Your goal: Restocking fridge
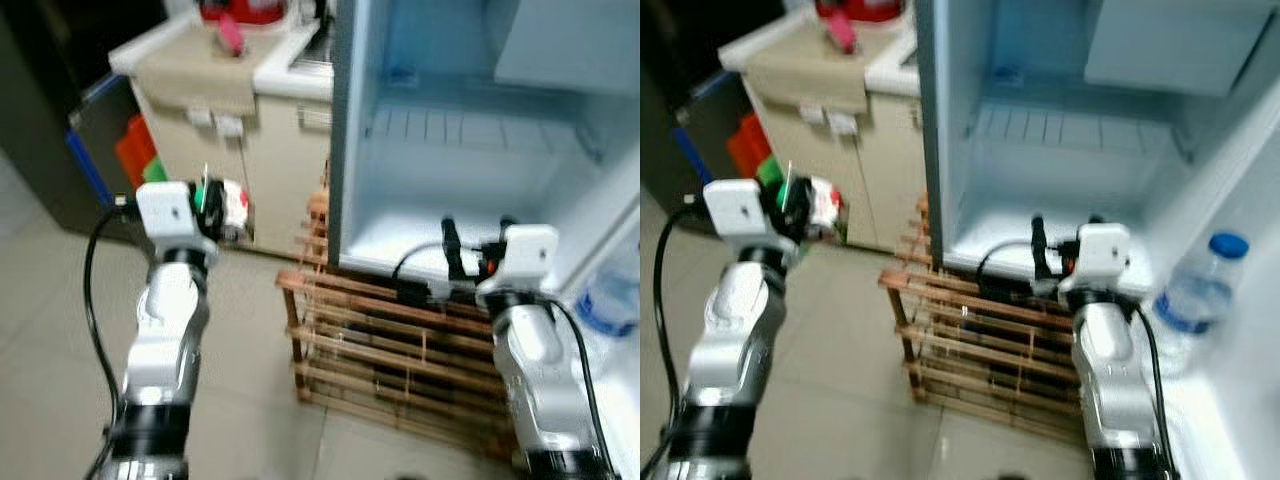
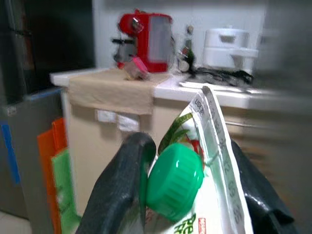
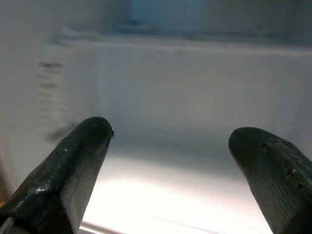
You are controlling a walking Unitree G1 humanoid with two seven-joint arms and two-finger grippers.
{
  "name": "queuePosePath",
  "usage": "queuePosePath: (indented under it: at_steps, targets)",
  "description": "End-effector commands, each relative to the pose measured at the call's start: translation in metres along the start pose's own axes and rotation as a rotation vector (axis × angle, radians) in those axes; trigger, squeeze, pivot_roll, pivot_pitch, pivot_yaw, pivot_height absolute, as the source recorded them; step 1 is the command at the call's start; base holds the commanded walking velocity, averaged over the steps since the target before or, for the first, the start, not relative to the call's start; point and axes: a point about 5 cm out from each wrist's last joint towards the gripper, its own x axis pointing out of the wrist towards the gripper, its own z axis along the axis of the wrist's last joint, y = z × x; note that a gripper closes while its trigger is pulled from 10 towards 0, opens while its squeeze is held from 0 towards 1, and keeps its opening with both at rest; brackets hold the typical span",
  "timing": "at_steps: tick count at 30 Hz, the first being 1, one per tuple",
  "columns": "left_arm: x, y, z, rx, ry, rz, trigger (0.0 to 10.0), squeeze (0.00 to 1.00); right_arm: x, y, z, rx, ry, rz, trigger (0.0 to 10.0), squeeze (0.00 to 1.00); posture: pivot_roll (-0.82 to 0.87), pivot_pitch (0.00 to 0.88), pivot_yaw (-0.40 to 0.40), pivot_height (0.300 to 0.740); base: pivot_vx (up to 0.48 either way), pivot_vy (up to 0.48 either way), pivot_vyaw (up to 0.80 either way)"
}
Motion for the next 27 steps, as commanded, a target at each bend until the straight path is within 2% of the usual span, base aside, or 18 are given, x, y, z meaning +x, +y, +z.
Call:
queuePosePath:
  at_steps: [1,7,16,19,20,21,24,27]
  targets:
    - [0.006,-0.010,0.003,-0.009,-0.001,-0.067,10.0,0.00,0.002,-0.002,0.006,-0.004,-0.022,-0.010,10.0,0.00,-0.15,0.000,0.039,0.740,0.000,0.000,0.00]
    - [0.010,-0.012,0.006,-0.010,-0.014,-0.099,10.0,0.00,0.000,0.000,0.006,-0.006,-0.022,-0.008,10.0,0.00,-0.15,0.000,0.041,0.740,0.000,0.000,0.00]
    - [0.013,-0.025,0.010,-0.015,-0.033,-0.201,10.0,0.00,-0.003,0.002,0.004,-0.004,-0.018,-0.008,10.0,0.00,-0.16,0.000,0.045,0.740,0.000,0.000,0.00]
    - [0.013,-0.045,0.012,-0.040,-0.026,-0.316,10.0,0.00,-0.003,0.005,0.004,-0.002,-0.017,-0.005,10.0,0.00,-0.16,0.000,0.045,0.740,0.000,0.000,0.00]
    - [0.013,-0.045,0.012,-0.040,-0.026,-0.316,10.0,0.00,-0.003,0.005,0.004,-0.002,-0.017,-0.005,10.0,0.00,-0.16,0.000,0.045,0.740,0.000,0.000,0.00]
    - [0.018,-0.059,0.014,-0.065,-0.007,-0.381,10.0,0.00,-0.004,0.008,0.007,-0.001,-0.033,0.009,10.0,0.00,-0.16,0.000,0.043,0.740,0.000,0.000,0.00]
    - [0.027,-0.067,0.015,-0.086,0.009,-0.401,10.0,0.00,-0.010,0.013,0.010,-0.001,-0.049,0.039,10.0,0.00,-0.16,0.000,0.043,0.740,0.000,0.000,0.00]
    - [0.039,-0.079,0.021,-0.116,0.001,-0.418,10.0,0.00,-0.023,0.016,0.009,-0.004,-0.046,0.070,10.0,0.00,-0.18,0.000,0.045,0.740,0.000,0.000,0.00]
